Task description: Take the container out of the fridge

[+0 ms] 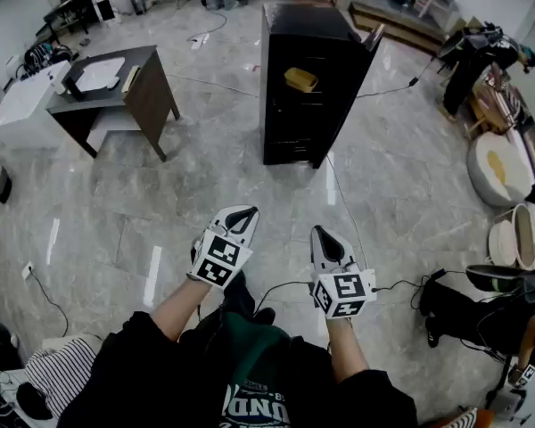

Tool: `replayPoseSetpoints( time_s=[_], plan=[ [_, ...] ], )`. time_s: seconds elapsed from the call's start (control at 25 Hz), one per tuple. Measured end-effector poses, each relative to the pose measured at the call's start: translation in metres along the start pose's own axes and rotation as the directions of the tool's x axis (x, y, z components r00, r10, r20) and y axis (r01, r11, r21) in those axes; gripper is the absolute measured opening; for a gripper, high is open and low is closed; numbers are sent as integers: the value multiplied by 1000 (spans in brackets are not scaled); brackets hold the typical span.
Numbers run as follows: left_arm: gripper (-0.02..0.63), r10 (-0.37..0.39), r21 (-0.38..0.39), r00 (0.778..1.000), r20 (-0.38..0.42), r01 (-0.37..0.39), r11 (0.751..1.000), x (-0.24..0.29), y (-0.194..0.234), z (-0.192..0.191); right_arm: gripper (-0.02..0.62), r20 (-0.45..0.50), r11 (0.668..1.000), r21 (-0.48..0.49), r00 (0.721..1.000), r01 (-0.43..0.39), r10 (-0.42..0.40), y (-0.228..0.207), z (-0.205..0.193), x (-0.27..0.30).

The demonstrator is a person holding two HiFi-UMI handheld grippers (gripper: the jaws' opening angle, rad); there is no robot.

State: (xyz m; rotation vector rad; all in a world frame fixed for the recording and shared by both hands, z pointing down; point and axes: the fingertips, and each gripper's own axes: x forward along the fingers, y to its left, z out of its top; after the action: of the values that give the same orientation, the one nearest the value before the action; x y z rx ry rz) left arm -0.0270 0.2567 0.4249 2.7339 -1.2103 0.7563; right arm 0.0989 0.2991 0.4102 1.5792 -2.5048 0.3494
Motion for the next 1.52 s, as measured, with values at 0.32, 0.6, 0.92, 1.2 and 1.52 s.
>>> replayPoseSetpoints(
  time_s=[0.32, 0.6, 0.92, 1.2, 1.52],
  plan=[
    [14, -16, -10, 1000, 12, 17, 1000, -3, -5, -2, 35, 40, 999, 19, 999, -26, 26, 10, 8, -5],
    [12, -57, -9, 998, 14, 57, 998, 0, -12, -5, 35, 39, 999, 42, 999, -16, 14, 7, 4, -4],
    [12, -76, -25, 997, 23, 77, 997, -1, -15, -1, 35, 26, 997, 75, 1000, -14, 12, 2, -2, -5],
    [14, -72, -35, 997, 29, 73, 997, -6, -20, 2, 35, 31, 996, 78, 999, -33, 31, 4, 0, -14],
    [14, -78, -45, 996, 35, 80, 996, 9, -15, 8, 35, 41, 1000, 15, 999, -19, 18, 0, 9, -3]
  ],
)
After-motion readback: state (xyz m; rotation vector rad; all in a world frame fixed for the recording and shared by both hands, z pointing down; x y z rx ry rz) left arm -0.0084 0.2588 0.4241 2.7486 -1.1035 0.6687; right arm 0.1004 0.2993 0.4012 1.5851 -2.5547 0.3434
